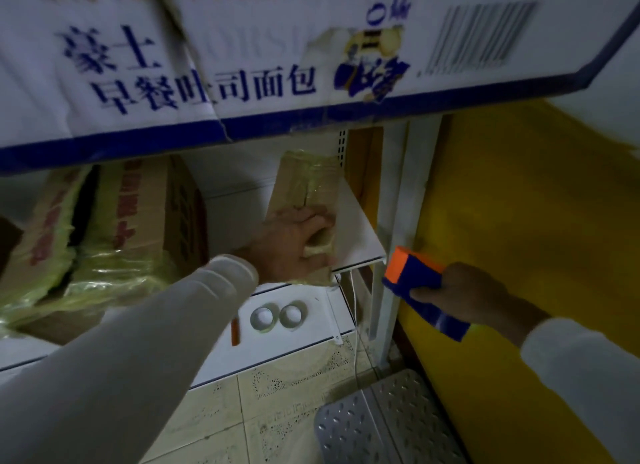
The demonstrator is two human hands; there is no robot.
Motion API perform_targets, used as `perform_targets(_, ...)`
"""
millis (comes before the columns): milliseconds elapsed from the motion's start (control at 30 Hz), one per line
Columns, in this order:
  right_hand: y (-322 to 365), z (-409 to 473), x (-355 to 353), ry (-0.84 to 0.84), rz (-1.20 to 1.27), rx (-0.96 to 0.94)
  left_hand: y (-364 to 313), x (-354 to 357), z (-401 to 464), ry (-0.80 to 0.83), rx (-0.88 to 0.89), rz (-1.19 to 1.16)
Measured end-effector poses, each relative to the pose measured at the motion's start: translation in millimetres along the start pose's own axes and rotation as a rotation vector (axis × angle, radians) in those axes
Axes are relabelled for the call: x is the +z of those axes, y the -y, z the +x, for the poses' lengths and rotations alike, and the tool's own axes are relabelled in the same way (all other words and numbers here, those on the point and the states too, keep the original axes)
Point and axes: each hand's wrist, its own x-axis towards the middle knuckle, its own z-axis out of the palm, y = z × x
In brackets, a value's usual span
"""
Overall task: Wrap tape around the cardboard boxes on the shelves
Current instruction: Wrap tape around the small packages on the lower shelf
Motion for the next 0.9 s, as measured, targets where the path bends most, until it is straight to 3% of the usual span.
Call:
perform_targets(100, 2.3, -8.3, 12.9, 0.036, 0.412, 0.017, -34.6, 8.9, 8.5, -0.139, -0.231, 0.155)
perform_targets(167, 4.8, -12.2, 17.0, 0.066, 0.498, -0.006, -42.0, 16.6, 12.2, -0.154, -0.283, 0.257)
perform_targets(400, 6.1, -26.4, 22.1, 0.115, 0.603, -0.205, -41.7, 18.0, 14.0, -0.016, -0.303, 0.256)
perform_targets(667, 17.4, -49.2, 12.9, 0.129, 0.588, -0.284, -51.2, 24.4, 17.5, -0.109, -0.37, 0.228)
perform_targets(800, 15.5, -56.0, 7.7, 0.128, 0.541, -0.29, -46.1, 5.7, 10.0, -0.07, -0.334, -0.025)
perform_targets(900, 19.9, -64.0, 7.5, 0.138, 0.552, -0.291, -43.0, -9.1, -12.4, -0.133, -0.295, -0.135)
